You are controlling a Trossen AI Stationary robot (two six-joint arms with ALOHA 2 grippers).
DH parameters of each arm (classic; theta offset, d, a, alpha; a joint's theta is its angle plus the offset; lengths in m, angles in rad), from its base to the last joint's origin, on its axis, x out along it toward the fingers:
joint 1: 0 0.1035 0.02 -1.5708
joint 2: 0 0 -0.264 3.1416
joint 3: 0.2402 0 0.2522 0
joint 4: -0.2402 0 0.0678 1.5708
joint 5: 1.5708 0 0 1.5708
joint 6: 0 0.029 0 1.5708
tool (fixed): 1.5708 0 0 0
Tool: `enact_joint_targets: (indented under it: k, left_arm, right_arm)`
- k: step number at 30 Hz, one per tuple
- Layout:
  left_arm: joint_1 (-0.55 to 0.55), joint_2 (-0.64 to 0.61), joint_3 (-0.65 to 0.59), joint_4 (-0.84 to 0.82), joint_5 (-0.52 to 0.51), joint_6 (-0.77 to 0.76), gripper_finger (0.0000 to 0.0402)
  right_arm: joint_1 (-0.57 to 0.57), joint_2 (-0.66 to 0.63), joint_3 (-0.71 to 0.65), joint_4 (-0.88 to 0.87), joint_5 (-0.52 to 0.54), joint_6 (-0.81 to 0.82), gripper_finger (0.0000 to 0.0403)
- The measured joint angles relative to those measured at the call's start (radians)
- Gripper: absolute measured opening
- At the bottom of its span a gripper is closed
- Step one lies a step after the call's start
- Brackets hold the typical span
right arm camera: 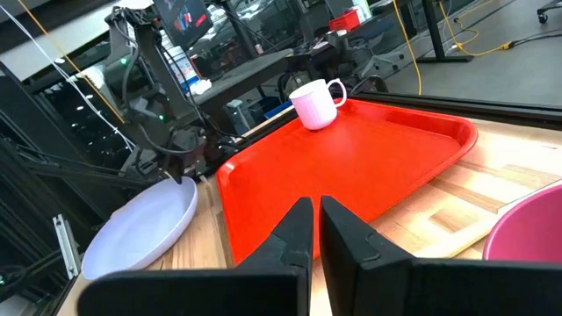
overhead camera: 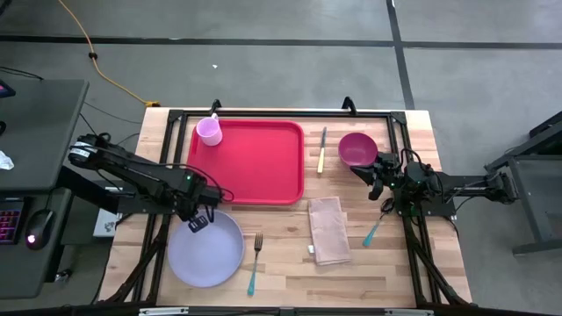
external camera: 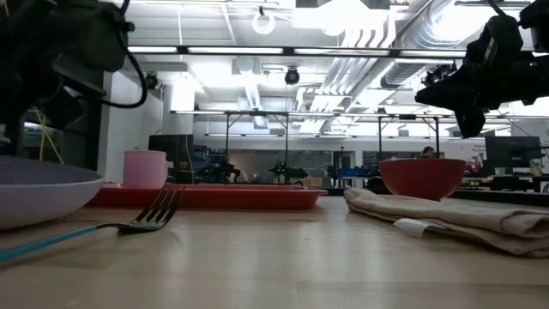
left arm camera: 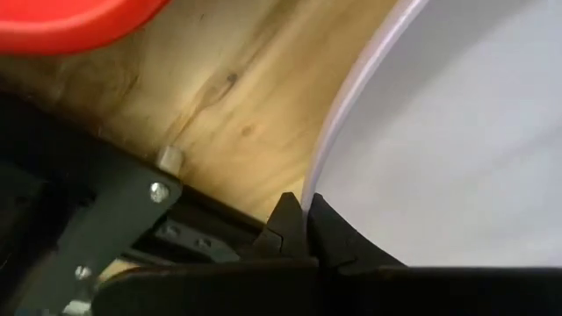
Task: Set up tray
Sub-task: Put the purple plate on the red tray to the bottom right of the pink mug
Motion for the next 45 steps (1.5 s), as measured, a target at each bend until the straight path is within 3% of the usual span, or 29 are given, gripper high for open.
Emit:
enact_joint_targets:
  k: [18,26,36,45]
  left_arm:
    - [0.000,0.000,0.252,-0.256,-0.009,0.003,0.0011]
    - [0.000,0.000,0.378,-0.276,-0.027,-0.007,0.0011]
    - [0.000,-0.001,0.527,-0.272,-0.111,-0.167,0.0011]
    - [0.000,-0.001,0.562,-0.237,-0.180,-0.324,0.0011]
  right_arm:
    - [0.000,0.000,0.000,0.000,0.000,-0.008,0.0000]
    - [0.000,0.000,0.000,0.000,0.001,-0.008,0.0000]
    - [0.000,0.000,0.000,0.000,0.011,-0.008,0.0000]
    - [0.000,0.000,0.000,0.000,0.011,-0.008,0.0000]
